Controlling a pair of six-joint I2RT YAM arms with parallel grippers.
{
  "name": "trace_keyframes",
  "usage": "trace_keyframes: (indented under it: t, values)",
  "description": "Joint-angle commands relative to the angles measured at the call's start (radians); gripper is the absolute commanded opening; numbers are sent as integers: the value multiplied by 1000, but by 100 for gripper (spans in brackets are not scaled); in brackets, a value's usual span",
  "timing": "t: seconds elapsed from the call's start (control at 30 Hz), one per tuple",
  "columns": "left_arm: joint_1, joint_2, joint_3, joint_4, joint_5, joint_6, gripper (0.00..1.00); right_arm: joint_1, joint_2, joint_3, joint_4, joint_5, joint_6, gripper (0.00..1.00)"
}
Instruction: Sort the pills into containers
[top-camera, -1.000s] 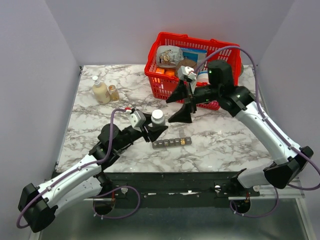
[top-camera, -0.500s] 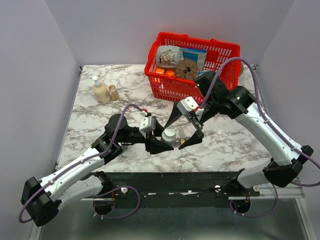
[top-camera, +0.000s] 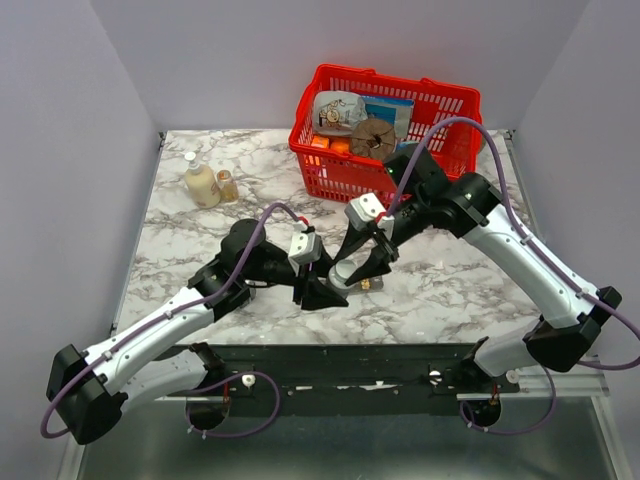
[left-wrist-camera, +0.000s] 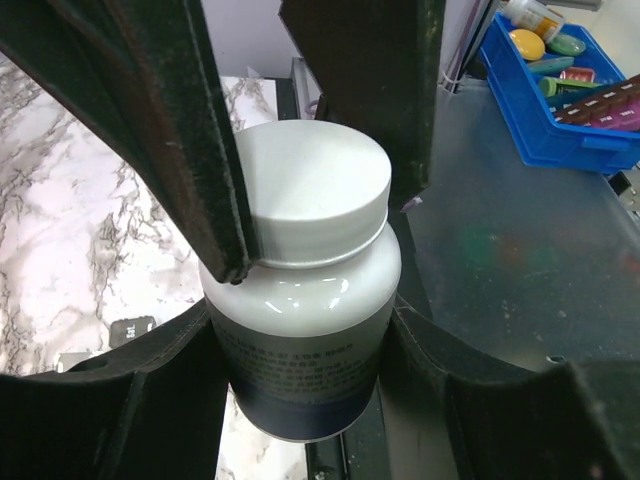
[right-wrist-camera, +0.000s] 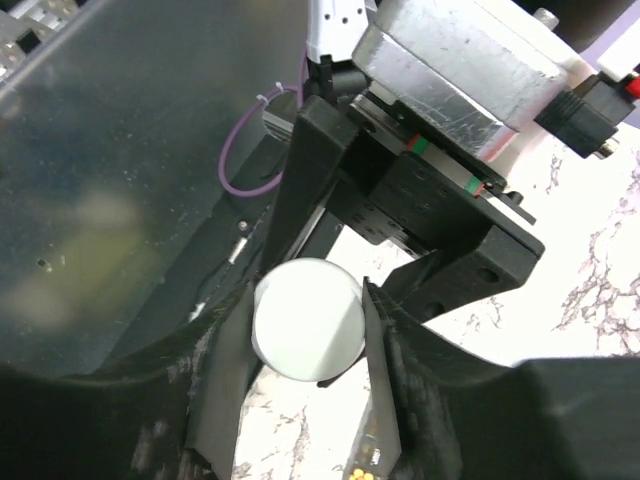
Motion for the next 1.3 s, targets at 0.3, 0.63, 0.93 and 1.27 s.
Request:
trace_keyframes:
  t: [0.3,0.63,0.93,1.27]
  values:
    - [-67,-145,-49,276,-854,113,0,4,-32,-235,478,384,698,23]
    - [-135,11,-73,433,-980,124,0,-40,-30,-274,640,454,898,58]
    - [-75,-102,-95,144,-496,86,0,-203,-124,-90,442,62,501,100]
    - [-52,-75,14,-45,-56,57,0,-79,-74,-23,-101,-52,-162,99]
